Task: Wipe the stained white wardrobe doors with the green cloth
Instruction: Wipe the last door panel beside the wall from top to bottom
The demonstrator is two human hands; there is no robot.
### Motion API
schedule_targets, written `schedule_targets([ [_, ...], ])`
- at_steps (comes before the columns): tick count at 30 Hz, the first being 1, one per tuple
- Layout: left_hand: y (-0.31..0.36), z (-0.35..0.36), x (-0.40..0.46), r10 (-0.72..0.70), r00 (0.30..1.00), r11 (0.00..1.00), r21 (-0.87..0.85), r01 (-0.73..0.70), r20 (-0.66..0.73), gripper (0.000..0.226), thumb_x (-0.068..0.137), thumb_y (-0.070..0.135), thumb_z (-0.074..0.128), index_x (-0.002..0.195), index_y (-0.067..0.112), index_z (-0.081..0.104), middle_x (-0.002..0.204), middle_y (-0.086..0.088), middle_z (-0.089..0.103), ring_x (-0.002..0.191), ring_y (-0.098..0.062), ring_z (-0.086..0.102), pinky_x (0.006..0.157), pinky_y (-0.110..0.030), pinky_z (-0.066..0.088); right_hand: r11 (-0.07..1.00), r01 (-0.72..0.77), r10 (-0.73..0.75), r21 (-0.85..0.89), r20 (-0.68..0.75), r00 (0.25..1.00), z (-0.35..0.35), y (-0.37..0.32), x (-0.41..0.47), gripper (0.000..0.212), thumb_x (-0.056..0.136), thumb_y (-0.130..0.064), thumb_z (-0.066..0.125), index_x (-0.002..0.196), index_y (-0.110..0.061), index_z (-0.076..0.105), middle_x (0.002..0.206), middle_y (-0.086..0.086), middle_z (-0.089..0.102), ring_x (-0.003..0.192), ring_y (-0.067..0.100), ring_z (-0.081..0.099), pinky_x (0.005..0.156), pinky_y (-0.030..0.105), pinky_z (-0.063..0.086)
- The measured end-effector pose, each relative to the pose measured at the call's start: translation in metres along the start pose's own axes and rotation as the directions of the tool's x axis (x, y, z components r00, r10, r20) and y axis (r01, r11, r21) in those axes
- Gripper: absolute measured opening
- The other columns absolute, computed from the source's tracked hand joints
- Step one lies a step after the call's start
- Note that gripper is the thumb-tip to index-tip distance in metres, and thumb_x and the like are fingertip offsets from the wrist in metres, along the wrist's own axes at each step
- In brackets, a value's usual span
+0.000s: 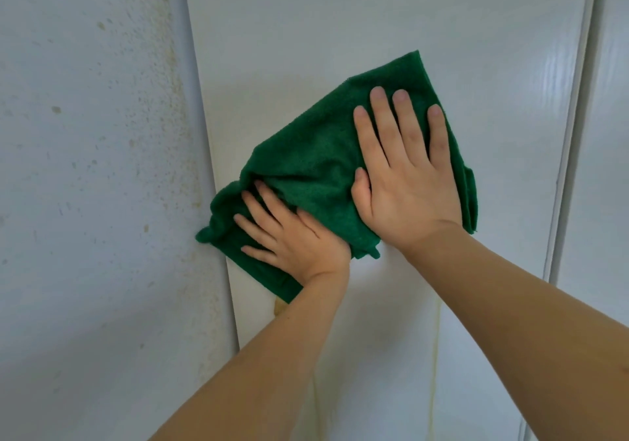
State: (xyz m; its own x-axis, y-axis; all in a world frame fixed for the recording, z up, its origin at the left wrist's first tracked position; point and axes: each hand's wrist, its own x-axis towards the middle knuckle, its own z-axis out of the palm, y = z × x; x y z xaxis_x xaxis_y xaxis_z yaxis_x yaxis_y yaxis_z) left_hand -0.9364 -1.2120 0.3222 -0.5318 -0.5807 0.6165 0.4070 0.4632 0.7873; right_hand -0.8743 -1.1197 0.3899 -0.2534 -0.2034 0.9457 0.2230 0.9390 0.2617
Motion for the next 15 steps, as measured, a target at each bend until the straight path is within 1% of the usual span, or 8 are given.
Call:
schedule_targets([
  [2, -0.015, -0.001, 0.004, 0.300, 0.953, 0.951, 0.062, -0.302, 0.047, 0.066, 0.098, 0.034, 0.044, 0.157, 0.017, 0.019, 0.165, -0.010, 0.022, 0.154, -0.039, 0.008, 0.121, -0.066, 0.002, 0.999, 0.030, -0.030, 0.016, 0.003, 1.000, -0.001, 0.004, -0.002, 0.064, 0.099, -0.036, 0.033, 0.157, -0.009, 0.022, 0.164, 0.013, 0.015, 0.151, 0.032, 0.012, 0.122, 0.052, 0.002],
  [4, -0.033, -0.007, 0.010, 0.643, 0.747, 0.741, 0.109, -0.662, 0.169, 0.059, 0.096, 0.031, 0.037, 0.151, 0.013, 0.027, 0.160, -0.014, 0.032, 0.152, -0.043, 0.013, 0.119, -0.070, 0.004, 0.997, 0.075, -0.076, 0.016, 0.020, 0.997, -0.002, 0.015, -0.012, 0.064, 0.102, -0.041, 0.031, 0.157, -0.010, 0.022, 0.164, 0.012, 0.016, 0.151, 0.031, 0.013, 0.122, 0.051, 0.002],
  [6, -0.038, -0.016, 0.017, 0.772, 0.581, 0.578, 0.098, -0.810, 0.257, 0.058, 0.092, 0.031, 0.035, 0.148, 0.017, 0.033, 0.160, -0.013, 0.032, 0.152, -0.042, 0.014, 0.117, -0.073, 0.007, 0.998, 0.067, -0.065, -0.022, 0.052, 0.997, -0.007, 0.033, -0.034, 0.064, 0.102, -0.043, 0.031, 0.157, -0.011, 0.021, 0.164, 0.012, 0.015, 0.151, 0.031, 0.013, 0.123, 0.051, 0.003],
  [7, -0.033, -0.019, 0.017, 0.766, 0.592, 0.593, 0.082, -0.801, 0.252, 0.058, 0.088, 0.031, 0.037, 0.146, 0.019, 0.035, 0.160, -0.012, 0.031, 0.152, -0.040, 0.015, 0.118, -0.071, 0.006, 0.999, 0.024, -0.022, -0.039, 0.060, 0.998, -0.009, 0.041, -0.046, 0.065, 0.101, -0.041, 0.033, 0.157, -0.011, 0.020, 0.164, 0.012, 0.015, 0.151, 0.032, 0.013, 0.122, 0.051, 0.004],
  [8, -0.023, -0.021, 0.015, 0.712, 0.662, 0.671, 0.053, -0.740, 0.233, 0.061, 0.084, 0.031, 0.039, 0.144, 0.021, 0.036, 0.161, -0.009, 0.030, 0.152, -0.036, 0.014, 0.120, -0.068, 0.003, 0.998, -0.043, 0.046, -0.051, 0.059, 0.997, -0.010, 0.046, -0.059, 0.065, 0.100, -0.039, 0.034, 0.157, -0.012, 0.020, 0.164, 0.013, 0.015, 0.151, 0.033, 0.013, 0.122, 0.052, 0.005],
  [11, 0.026, -0.021, 0.003, 0.309, 0.930, 0.949, -0.130, -0.288, 0.197, 0.074, 0.076, 0.029, 0.037, 0.151, 0.026, 0.036, 0.165, 0.003, 0.023, 0.154, -0.024, 0.007, 0.123, -0.056, -0.007, 0.963, -0.262, 0.263, -0.064, 0.017, 0.965, -0.009, 0.045, -0.082, 0.065, 0.098, -0.038, 0.035, 0.157, -0.011, 0.022, 0.162, 0.015, 0.018, 0.149, 0.036, 0.015, 0.121, 0.056, 0.008],
  [13, 0.048, -0.015, -0.003, 0.196, 0.978, 0.976, -0.109, -0.187, 0.079, 0.076, 0.076, 0.028, 0.036, 0.152, 0.025, 0.038, 0.165, 0.004, 0.025, 0.154, -0.025, 0.010, 0.123, -0.059, -0.001, 0.937, -0.342, 0.343, -0.065, -0.001, 0.939, -0.006, 0.040, -0.082, 0.064, 0.100, -0.038, 0.033, 0.157, -0.012, 0.020, 0.163, 0.015, 0.018, 0.149, 0.036, 0.014, 0.120, 0.058, 0.007],
  [15, 0.048, -0.008, -0.008, 0.253, 0.967, 0.967, -0.031, -0.253, -0.010, 0.073, 0.078, 0.030, 0.036, 0.151, 0.023, 0.041, 0.163, 0.000, 0.030, 0.153, -0.030, 0.018, 0.122, -0.063, 0.006, 0.929, -0.365, 0.365, -0.063, -0.003, 0.931, -0.005, 0.036, -0.080, 0.062, 0.102, -0.038, 0.029, 0.157, -0.011, 0.019, 0.163, 0.017, 0.017, 0.149, 0.037, 0.013, 0.119, 0.061, 0.007],
])
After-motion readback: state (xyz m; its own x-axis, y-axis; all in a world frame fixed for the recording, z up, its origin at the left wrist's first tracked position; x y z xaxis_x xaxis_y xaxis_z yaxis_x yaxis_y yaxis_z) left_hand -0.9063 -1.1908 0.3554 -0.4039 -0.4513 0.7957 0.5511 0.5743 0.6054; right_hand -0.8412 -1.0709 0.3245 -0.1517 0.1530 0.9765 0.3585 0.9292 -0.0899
